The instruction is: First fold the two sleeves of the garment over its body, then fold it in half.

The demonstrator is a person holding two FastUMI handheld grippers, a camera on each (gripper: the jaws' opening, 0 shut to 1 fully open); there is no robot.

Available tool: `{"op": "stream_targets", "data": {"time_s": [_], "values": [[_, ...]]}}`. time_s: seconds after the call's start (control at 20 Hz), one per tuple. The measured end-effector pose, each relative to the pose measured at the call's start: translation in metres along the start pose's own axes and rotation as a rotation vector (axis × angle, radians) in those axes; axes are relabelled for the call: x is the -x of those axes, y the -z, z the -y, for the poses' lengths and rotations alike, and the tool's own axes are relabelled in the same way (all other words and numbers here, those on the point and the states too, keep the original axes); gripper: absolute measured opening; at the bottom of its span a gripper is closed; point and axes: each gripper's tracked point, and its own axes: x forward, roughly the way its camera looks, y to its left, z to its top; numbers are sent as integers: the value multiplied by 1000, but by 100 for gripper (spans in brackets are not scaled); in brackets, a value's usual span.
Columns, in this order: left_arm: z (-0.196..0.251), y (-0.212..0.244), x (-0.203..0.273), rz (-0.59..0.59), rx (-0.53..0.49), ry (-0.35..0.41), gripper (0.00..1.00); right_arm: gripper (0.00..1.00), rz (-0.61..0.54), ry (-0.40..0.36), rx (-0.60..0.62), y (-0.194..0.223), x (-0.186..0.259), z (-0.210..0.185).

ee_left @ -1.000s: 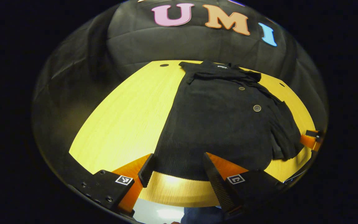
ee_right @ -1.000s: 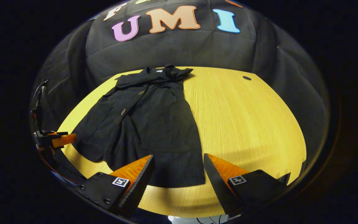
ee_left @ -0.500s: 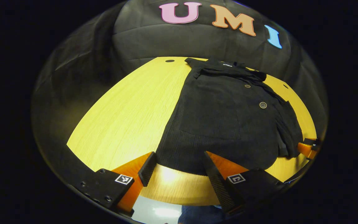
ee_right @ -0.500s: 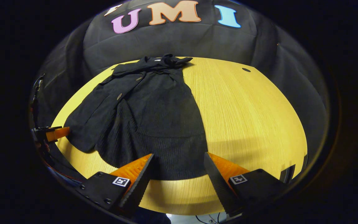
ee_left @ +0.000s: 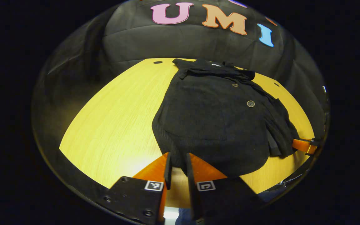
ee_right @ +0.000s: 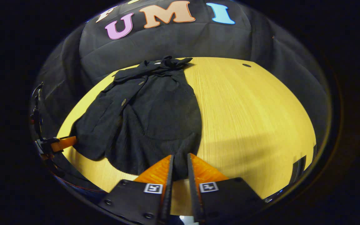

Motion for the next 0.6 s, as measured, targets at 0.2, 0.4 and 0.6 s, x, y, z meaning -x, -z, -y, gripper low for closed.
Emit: {"op": "stream_targets", "data": {"time_s": [0.2,0.4,0.6], "values": [[2,-1,-2,-1,-18,5,0,10,-32,-86,21,4,-1,-16],[6,-6,-2,-8,-52,9,0,3,-4,-44,184,-3,6,-24],[11,-46,3,52,-43,29,0,3,62,-59,198,-41,21,-35]]}}
